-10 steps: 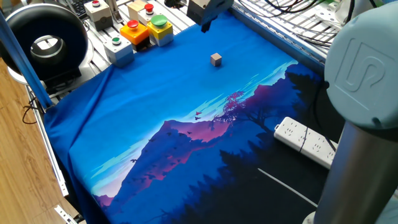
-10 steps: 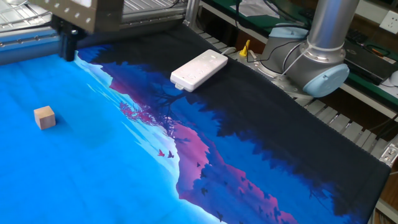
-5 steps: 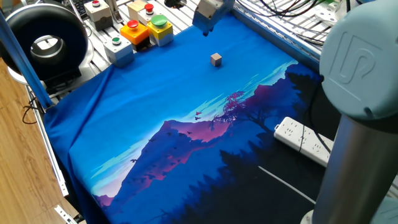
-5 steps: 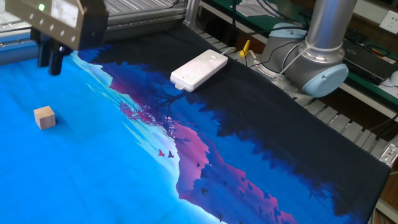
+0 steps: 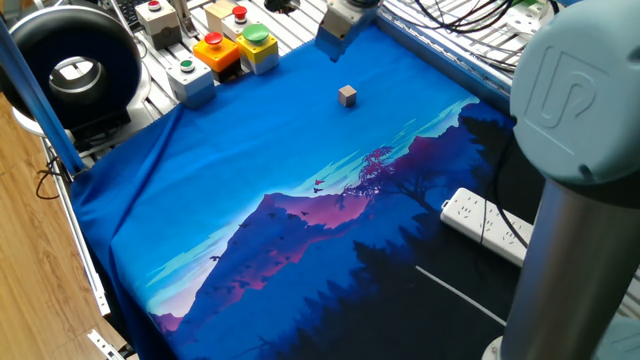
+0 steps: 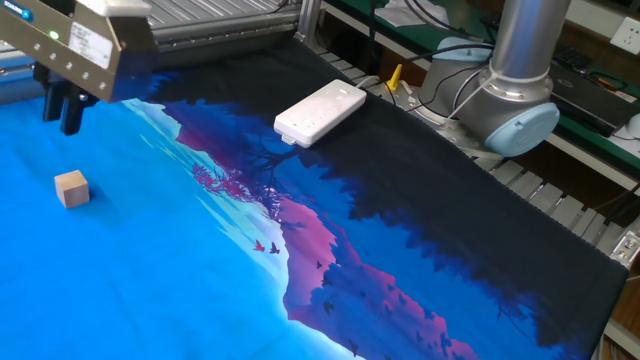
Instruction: Pick up the small block on the left and move it to the right
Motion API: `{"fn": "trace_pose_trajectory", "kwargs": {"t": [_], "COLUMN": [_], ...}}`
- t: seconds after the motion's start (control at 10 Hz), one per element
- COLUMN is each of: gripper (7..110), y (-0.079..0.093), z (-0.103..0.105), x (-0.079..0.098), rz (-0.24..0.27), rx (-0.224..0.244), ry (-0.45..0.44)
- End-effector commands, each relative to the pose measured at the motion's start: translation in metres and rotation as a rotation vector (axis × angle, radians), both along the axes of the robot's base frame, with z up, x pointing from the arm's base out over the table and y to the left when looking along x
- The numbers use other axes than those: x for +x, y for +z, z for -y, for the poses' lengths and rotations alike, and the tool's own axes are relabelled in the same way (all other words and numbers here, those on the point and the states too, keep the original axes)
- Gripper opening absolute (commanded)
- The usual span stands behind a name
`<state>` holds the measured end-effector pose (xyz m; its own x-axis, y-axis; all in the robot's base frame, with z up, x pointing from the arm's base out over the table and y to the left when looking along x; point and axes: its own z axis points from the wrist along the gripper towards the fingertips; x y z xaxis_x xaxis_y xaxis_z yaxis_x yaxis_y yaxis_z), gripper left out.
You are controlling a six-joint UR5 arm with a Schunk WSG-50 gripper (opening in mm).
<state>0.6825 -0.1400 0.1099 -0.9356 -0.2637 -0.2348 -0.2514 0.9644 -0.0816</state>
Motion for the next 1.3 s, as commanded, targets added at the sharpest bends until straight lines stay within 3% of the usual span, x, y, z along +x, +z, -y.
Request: {"fn": "trace_pose_trajectory", "kwargs": {"t": [0.0, 0.1, 0.2, 0.4, 0.6, 1.2], "gripper": [22, 22, 44, 44, 44, 44], "y": [0.0, 0.0, 0.0, -0.003, -0.011, -0.035], "z": [0.017, 0.016, 0.016, 0.008, -0.001, -0.004], "x": [0.007, 0.012, 0.014, 0.011, 0.01, 0.022], "rz": [0.008, 0.02, 0.024, 0.0, -0.023, -0.015], "rx": [-0.05, -0.048, -0.04, 0.006, 0.046, 0.048], "ry": [-0.088, -0.118, -0.152, -0.228, -0.241, -0.187]}}
